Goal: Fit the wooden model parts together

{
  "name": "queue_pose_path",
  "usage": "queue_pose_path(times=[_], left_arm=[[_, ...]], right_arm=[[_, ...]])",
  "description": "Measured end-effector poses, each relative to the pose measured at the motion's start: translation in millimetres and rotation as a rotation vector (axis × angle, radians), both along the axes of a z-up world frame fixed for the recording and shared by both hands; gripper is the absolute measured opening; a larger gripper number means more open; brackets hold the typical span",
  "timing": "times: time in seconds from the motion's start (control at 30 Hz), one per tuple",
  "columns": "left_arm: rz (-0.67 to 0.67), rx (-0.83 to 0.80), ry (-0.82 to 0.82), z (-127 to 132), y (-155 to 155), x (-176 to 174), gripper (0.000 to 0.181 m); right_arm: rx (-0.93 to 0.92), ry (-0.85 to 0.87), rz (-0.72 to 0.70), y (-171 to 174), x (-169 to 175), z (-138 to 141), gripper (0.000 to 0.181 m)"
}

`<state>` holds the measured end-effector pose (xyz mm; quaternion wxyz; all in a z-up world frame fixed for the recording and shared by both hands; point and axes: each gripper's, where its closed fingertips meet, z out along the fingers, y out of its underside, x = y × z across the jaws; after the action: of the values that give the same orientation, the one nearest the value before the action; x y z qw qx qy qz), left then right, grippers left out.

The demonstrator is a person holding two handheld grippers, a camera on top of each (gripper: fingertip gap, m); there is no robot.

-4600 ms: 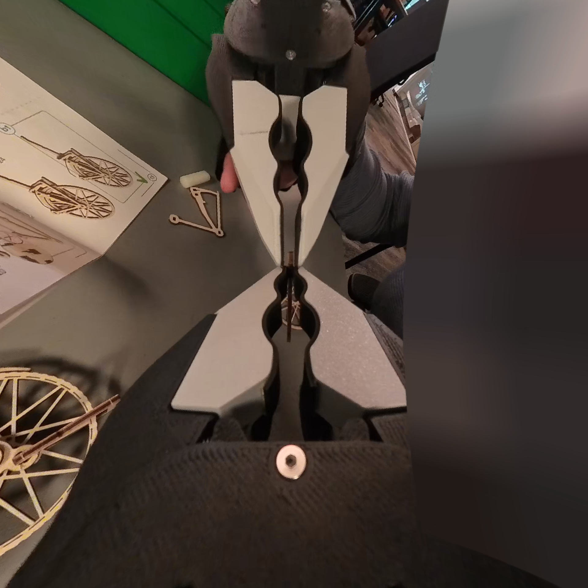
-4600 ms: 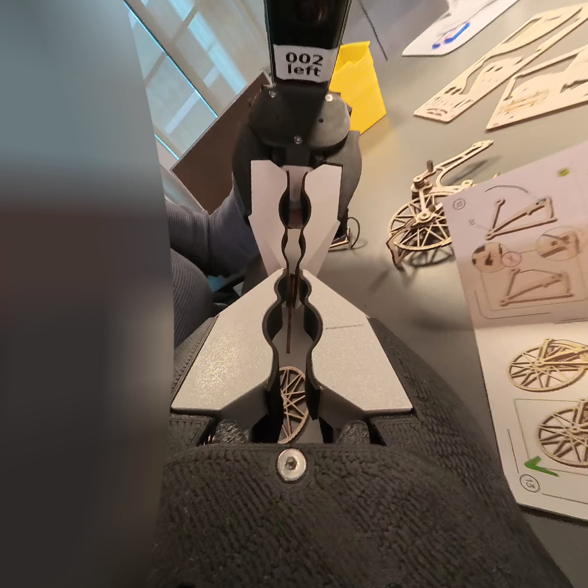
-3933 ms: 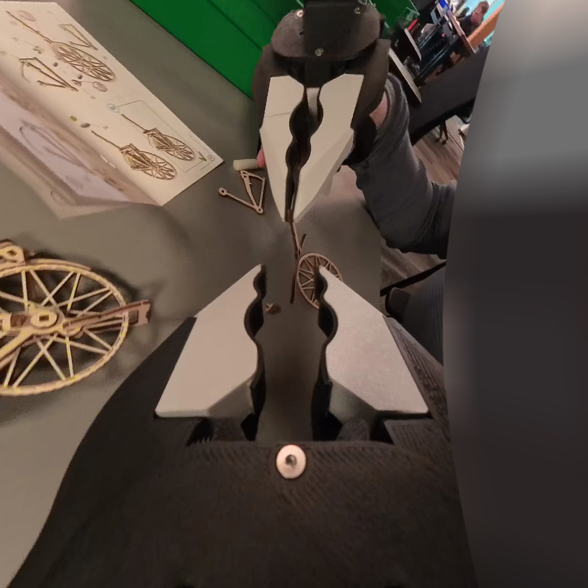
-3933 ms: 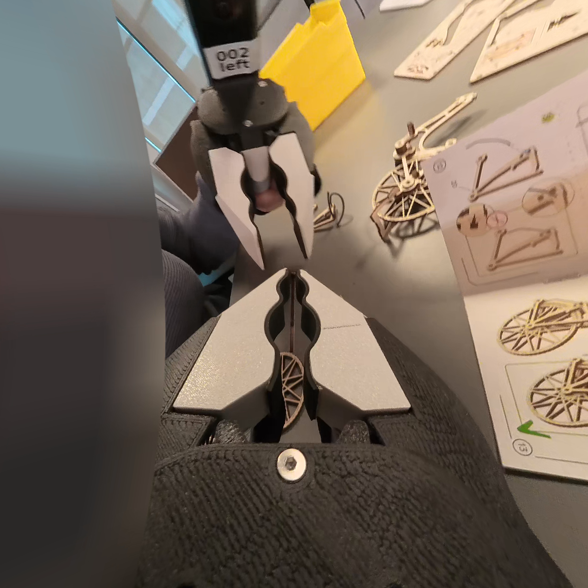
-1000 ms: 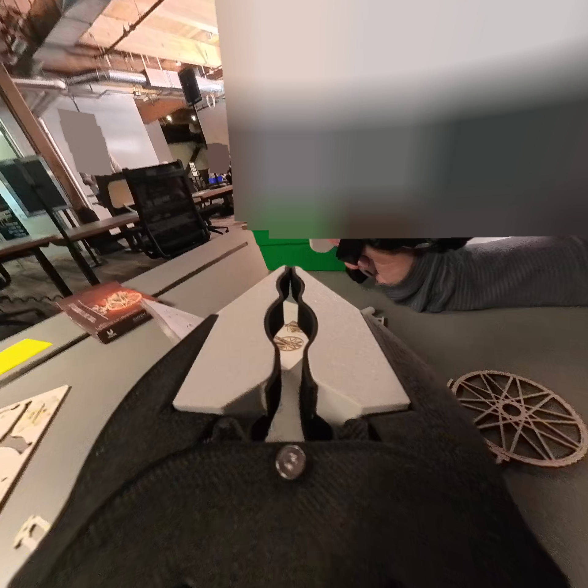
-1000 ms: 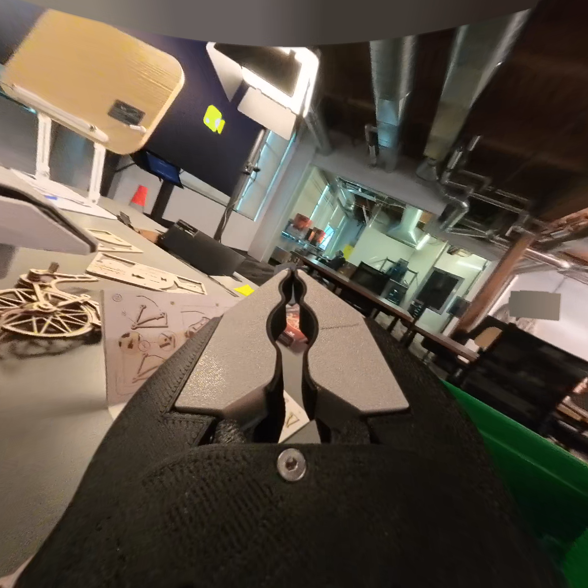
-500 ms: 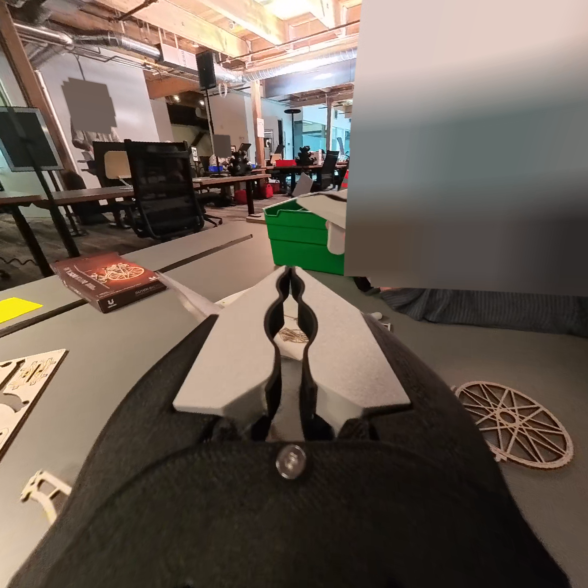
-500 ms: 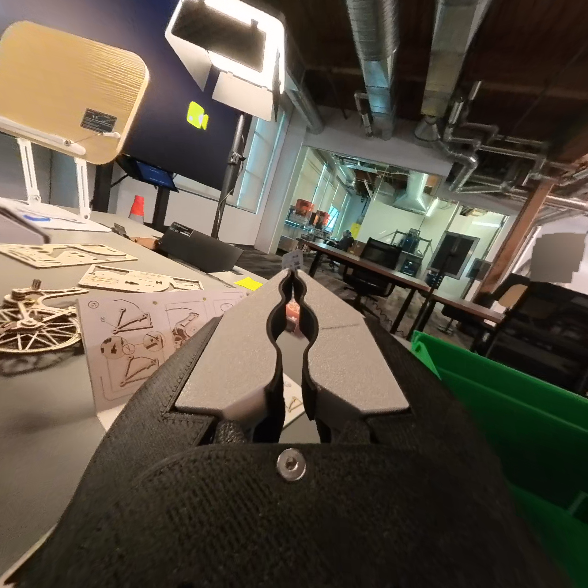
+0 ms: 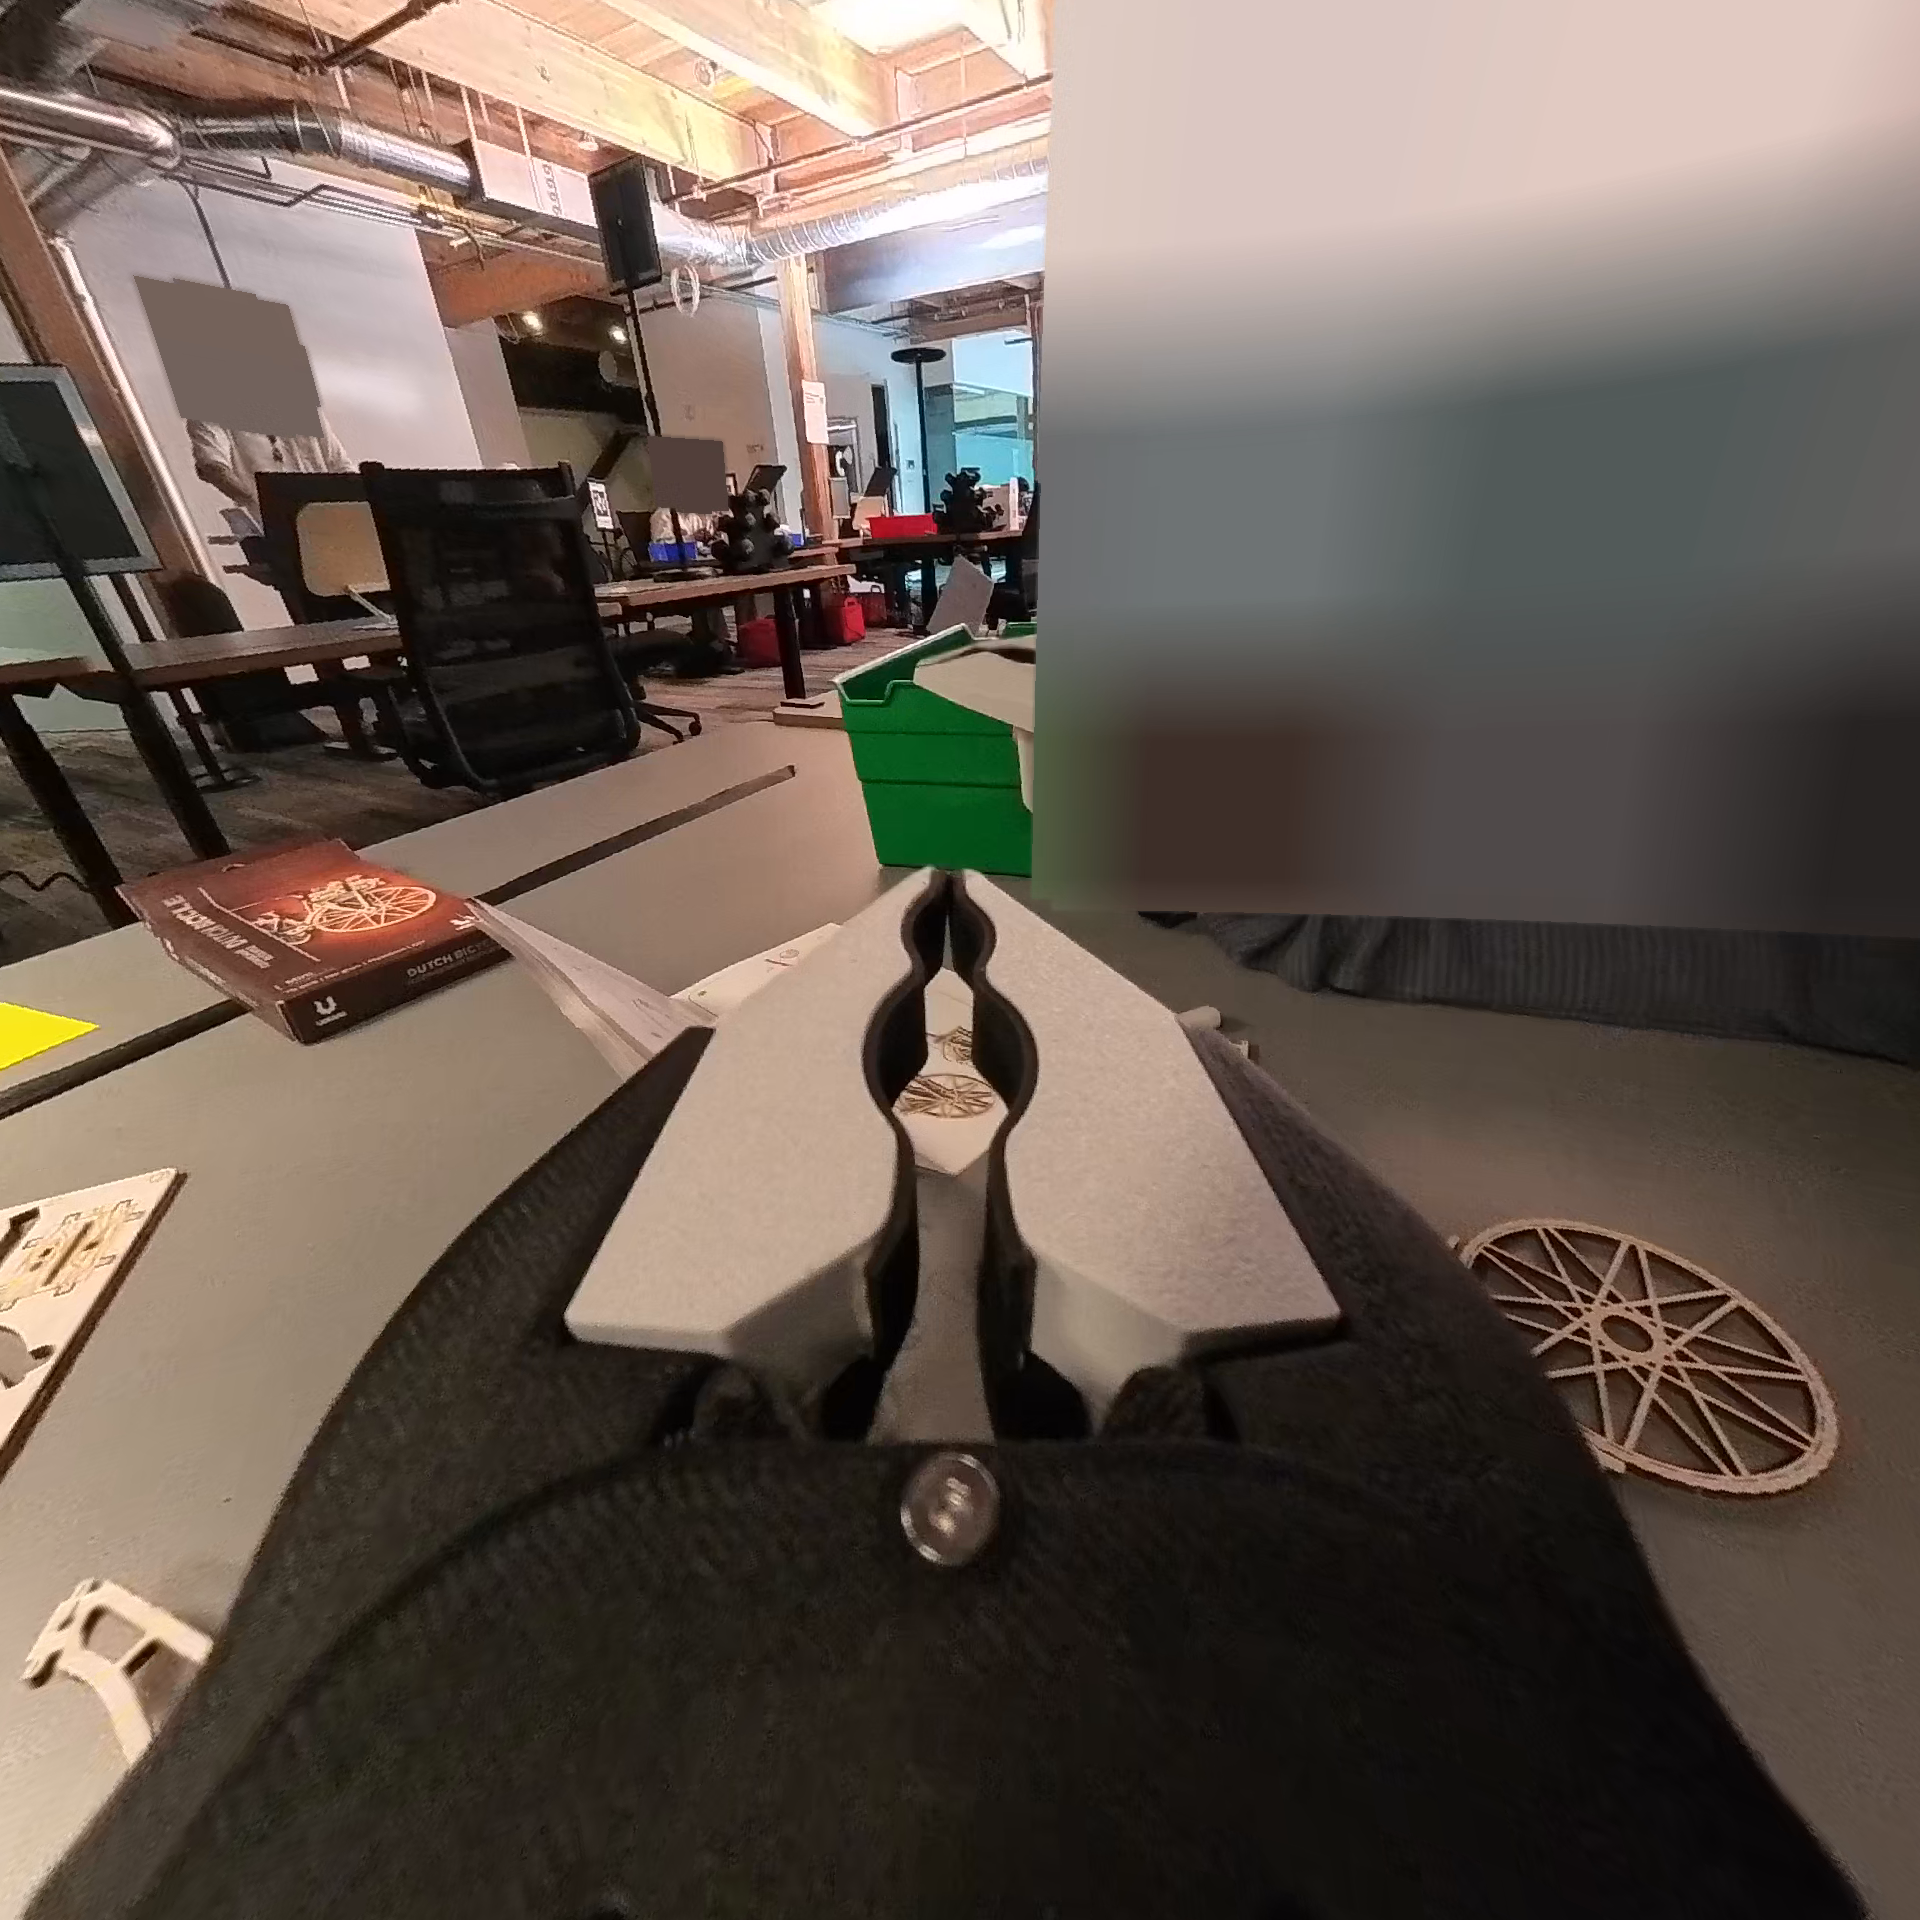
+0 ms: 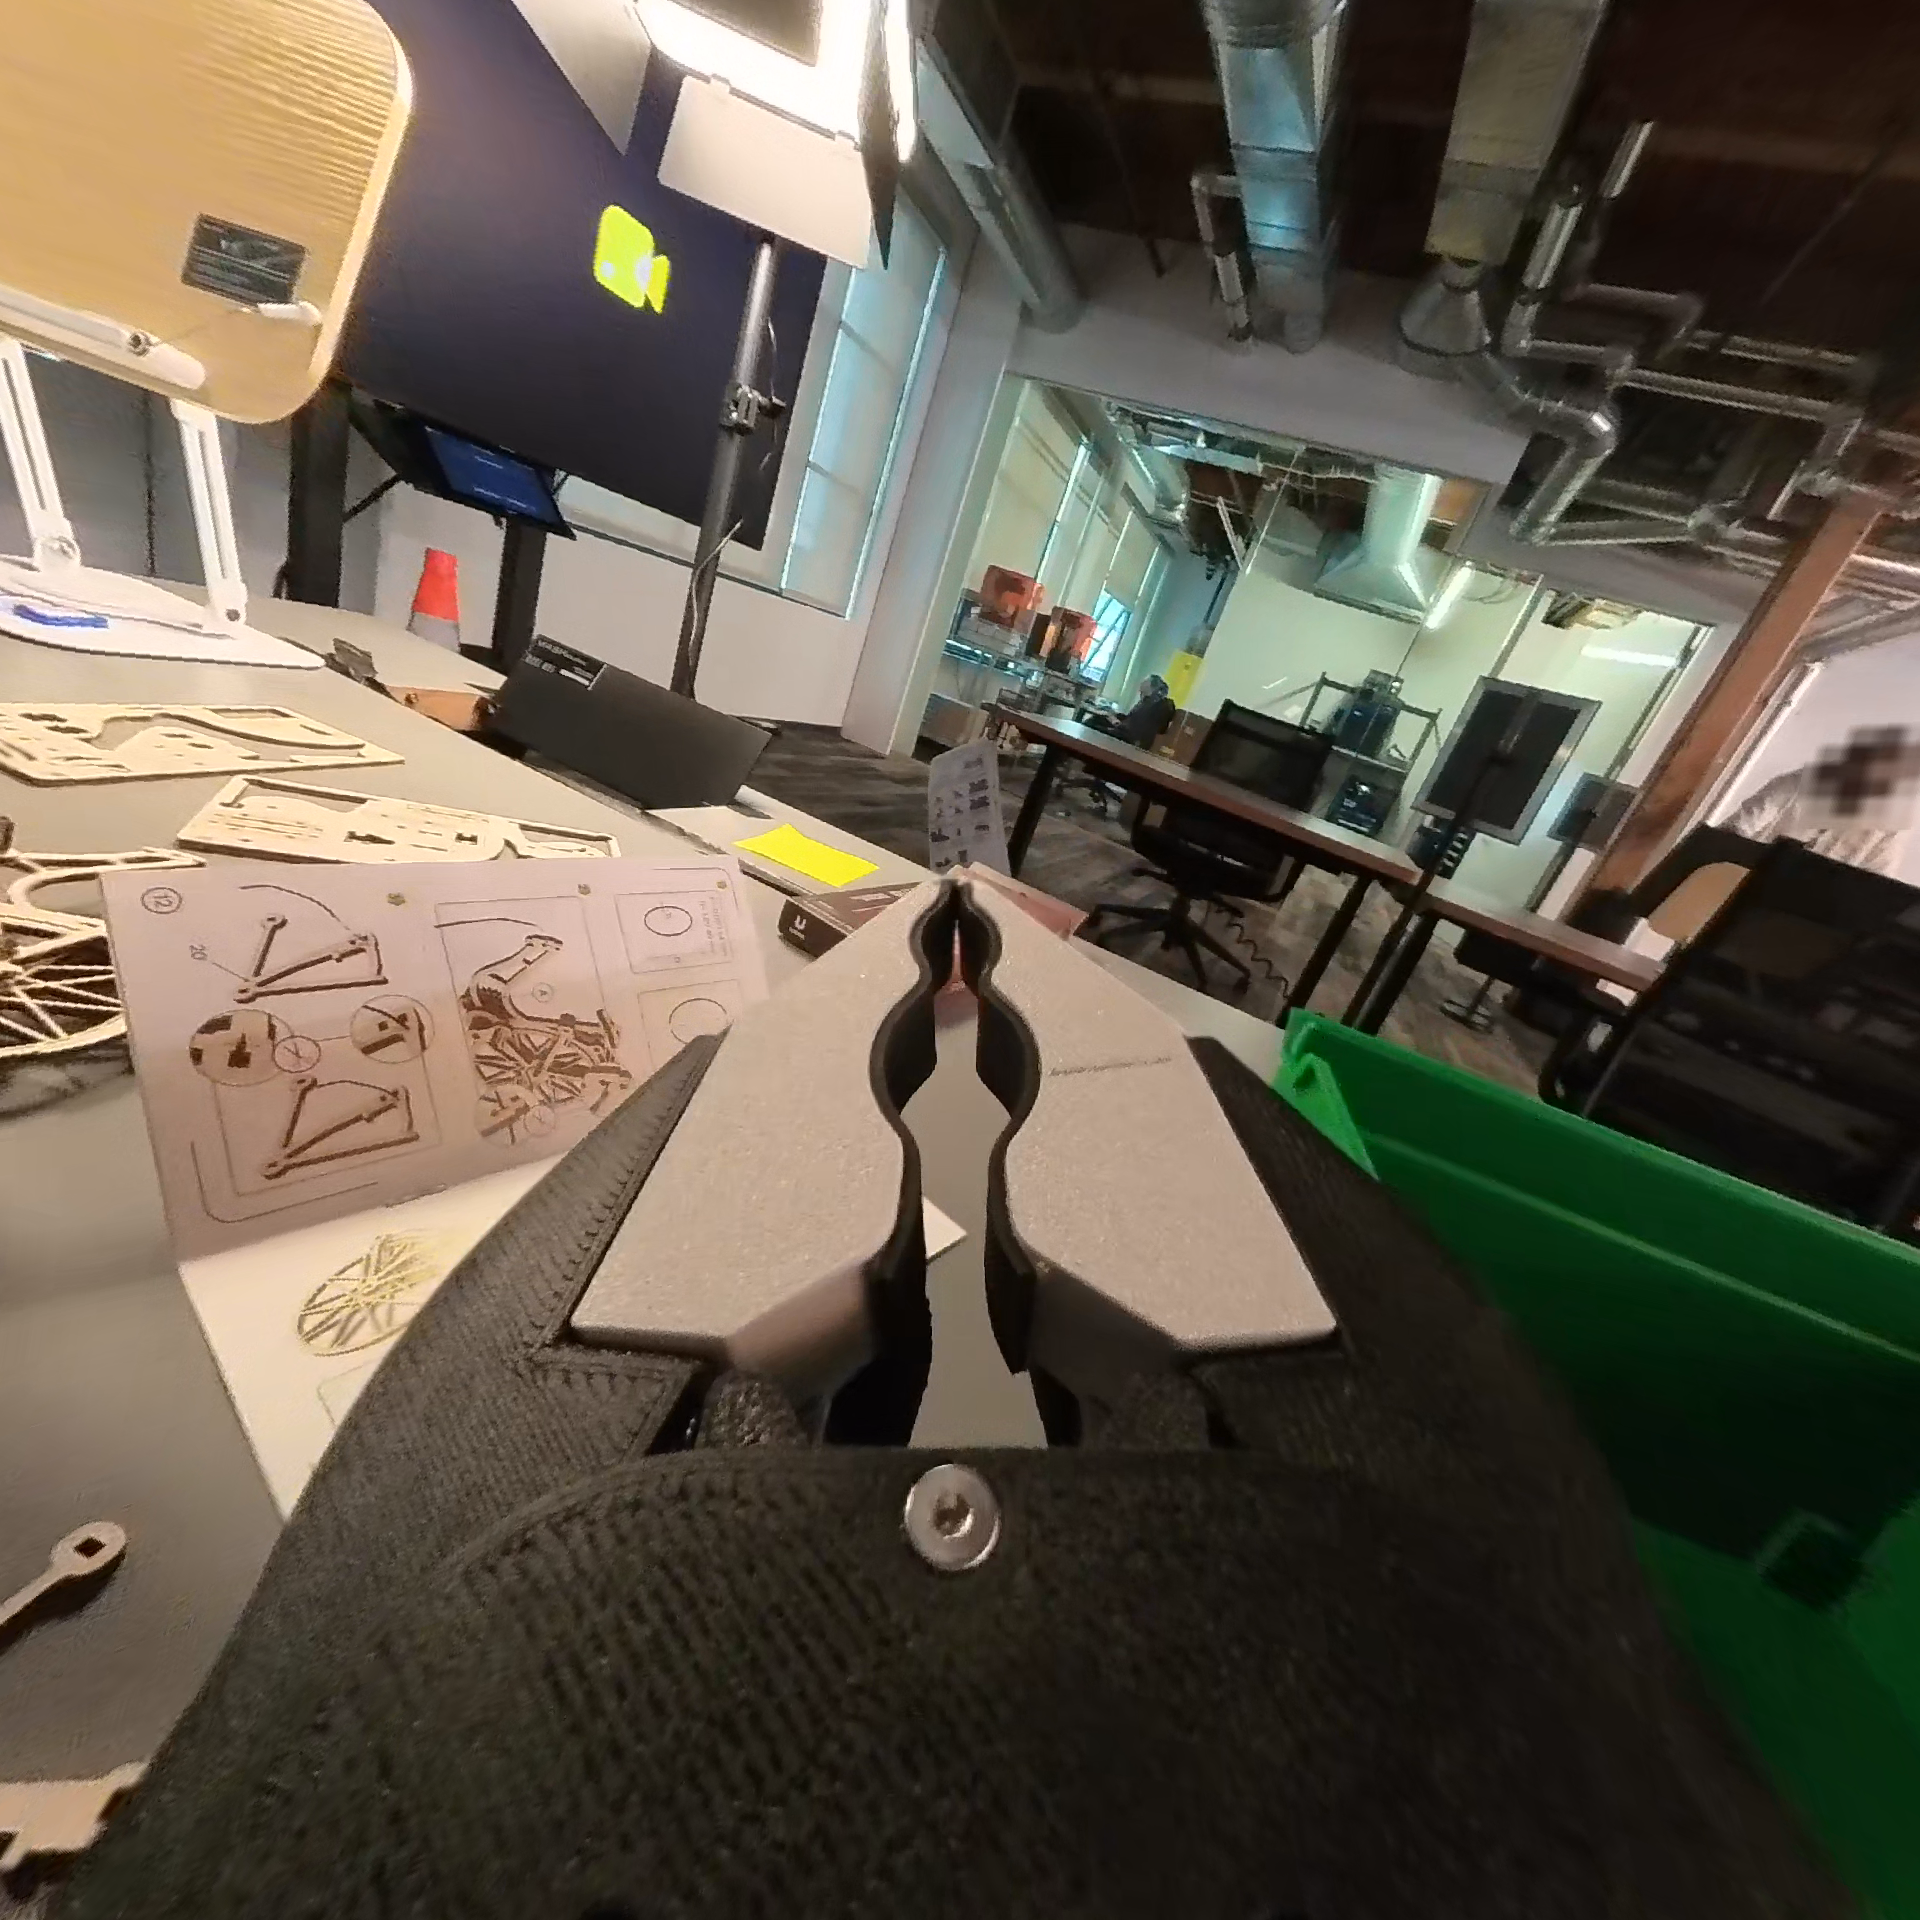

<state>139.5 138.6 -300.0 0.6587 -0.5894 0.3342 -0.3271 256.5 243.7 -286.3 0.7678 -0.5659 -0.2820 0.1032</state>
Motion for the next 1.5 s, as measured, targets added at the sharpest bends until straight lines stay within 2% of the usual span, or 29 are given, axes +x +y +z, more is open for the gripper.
queue_pose_path(times=[0.27,0.43,0.53,0.63,0.83,0.97,1.1,1.2,1.5], left_arm=[[0.106,0.037,-0.056,11,8,-13,0.0],[0.103,0.084,-0.02,12,2,-8,0.0],[0.11,0.143,-0.001,16,-4,-6,0.0],[0.111,0.185,0.023,17,-9,-3,0.0],[0.101,0.211,0.058,15,-11,3,0.0],[0.091,0.198,0.066,12,-10,5,0.0],[0.082,0.181,0.067,10,-10,6,0.0],[0.079,0.175,0.067,9,-9,6,0.0],[0.068,0.153,0.069,7,-8,7,0.0]], right_arm=[[-0.011,-0.044,0.074,-6,-16,-6,0.0],[-0.024,-0.076,0.113,-11,-24,-10,0.0],[-0.144,-0.173,0.175,-18,-37,-29,0.002],[-0.242,-0.238,0.257,-38,-50,-32,0.008],[-0.603,-0.315,0.486,-106,-55,-54,0.019],[-0.848,-0.472,0.575,-144,-46,-88,0.032],[-0.922,-0.528,0.575,-151,-39,-100,0.029],[-0.952,-0.607,0.503,-146,-25,-112,0.026],[-1.016,-0.579,0.528,-153,-24,-121,0.024]])
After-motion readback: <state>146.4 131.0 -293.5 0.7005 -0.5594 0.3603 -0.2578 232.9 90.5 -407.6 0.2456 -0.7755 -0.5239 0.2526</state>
